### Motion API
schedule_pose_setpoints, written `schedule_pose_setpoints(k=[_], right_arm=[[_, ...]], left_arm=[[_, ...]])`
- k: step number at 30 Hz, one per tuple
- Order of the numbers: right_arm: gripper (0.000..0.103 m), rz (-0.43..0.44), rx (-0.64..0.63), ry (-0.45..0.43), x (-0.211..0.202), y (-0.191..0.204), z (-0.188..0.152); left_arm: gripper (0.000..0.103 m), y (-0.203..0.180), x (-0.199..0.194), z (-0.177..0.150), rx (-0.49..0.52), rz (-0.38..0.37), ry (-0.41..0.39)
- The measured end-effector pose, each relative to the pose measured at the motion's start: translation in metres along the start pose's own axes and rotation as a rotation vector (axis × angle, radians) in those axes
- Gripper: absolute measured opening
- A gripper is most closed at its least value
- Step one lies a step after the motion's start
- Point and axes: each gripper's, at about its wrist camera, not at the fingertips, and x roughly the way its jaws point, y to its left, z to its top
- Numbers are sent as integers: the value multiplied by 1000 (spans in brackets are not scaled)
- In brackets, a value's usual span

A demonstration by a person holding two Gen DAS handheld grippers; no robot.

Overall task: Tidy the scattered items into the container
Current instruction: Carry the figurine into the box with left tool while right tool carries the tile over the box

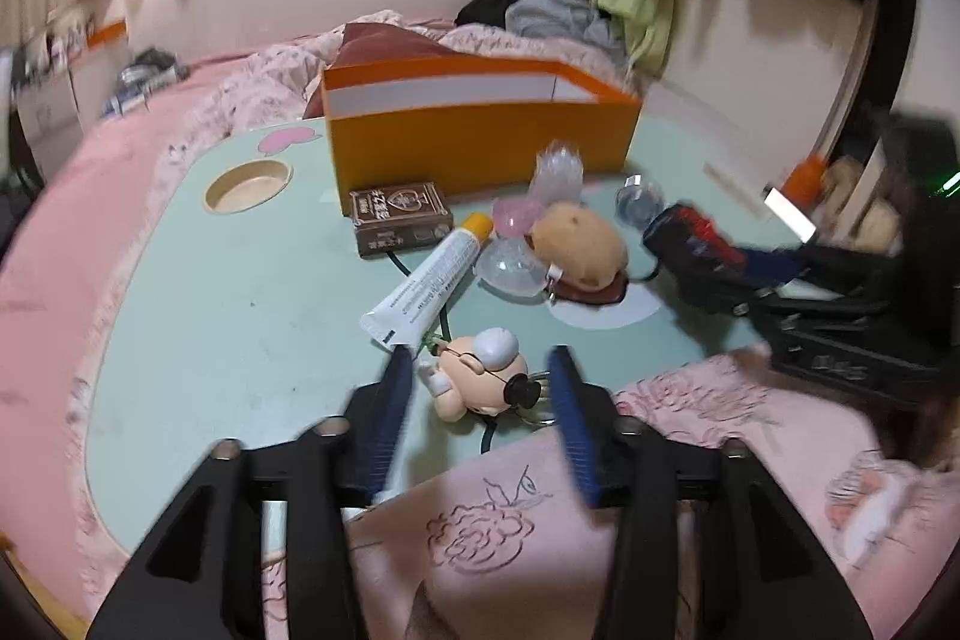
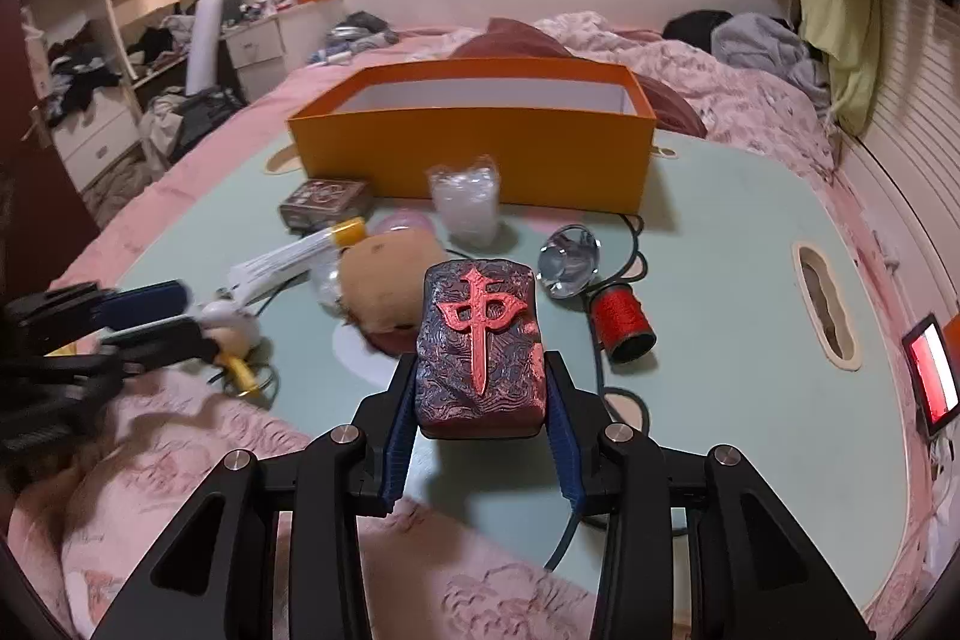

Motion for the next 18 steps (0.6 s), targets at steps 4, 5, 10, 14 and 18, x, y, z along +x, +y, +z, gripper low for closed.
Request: schedule_pose_setpoints(k=[4, 5, 10, 14, 18], right_arm=[[38, 2, -4, 11, 0, 4, -1], [38, 6, 1, 16, 1, 2, 0], [38, 9, 10, 22, 2, 2, -2], [38, 4, 9, 18, 1, 4, -3], [38, -4, 8, 10, -1, 4, -3]], left_arm=[[60, -13, 12, 4, 43, 13, 26], [60, -13, 14, 5, 44, 9, 30], [47, -11, 32, 5, 29, 1, 75], [47, -16, 28, 3, 52, 53, 53], [47, -21, 19, 4, 73, 82, 15]])
